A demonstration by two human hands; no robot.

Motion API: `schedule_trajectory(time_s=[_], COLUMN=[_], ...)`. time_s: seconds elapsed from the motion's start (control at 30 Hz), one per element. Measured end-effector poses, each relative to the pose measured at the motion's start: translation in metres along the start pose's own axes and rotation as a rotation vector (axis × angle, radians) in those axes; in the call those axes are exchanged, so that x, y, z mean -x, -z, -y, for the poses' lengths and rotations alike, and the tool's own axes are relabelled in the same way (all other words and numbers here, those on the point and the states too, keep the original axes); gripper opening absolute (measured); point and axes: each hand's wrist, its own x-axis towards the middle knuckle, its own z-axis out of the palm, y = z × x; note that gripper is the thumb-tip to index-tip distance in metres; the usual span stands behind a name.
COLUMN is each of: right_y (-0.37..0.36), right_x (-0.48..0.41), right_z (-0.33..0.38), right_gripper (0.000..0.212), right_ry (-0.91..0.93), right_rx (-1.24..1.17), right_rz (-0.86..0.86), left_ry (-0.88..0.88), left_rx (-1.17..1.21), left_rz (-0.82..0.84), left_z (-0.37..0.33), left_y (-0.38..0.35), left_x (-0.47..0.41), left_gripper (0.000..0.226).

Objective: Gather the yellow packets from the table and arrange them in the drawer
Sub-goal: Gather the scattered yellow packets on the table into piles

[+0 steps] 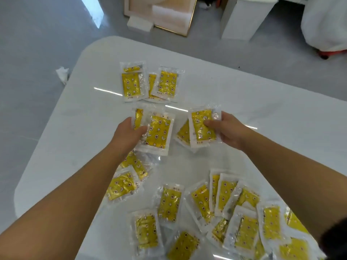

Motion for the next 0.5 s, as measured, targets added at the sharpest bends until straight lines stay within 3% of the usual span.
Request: schedule_trajectory(time_s=[0.23, 0.37, 0.5], right_y=[0.036, 0.042, 0.037], right_x=[-0.049, -0.069, -0.059], right_z=[0.048, 0.042, 0.016], right_gripper=[0.041, 0.062, 0.065], right_ry=[0.128, 0.070, 0.086], right_rx=[-0.114, 0.233, 0.599], right_rz=[-0.215, -0.345, -0.467], left_ry=[-0.052, -0.001, -0.006], left_rx=[0.099, -0.207, -0.308], left_rz=[-0.074, -0.063, -0.072], left_z=[-0.059, -0.063, -0.041], left_y=[-0.060, -0.075, -0.069], left_x=[-0.060, -0.074, -0.046], left_gripper=[0.040, 0.057, 0.049])
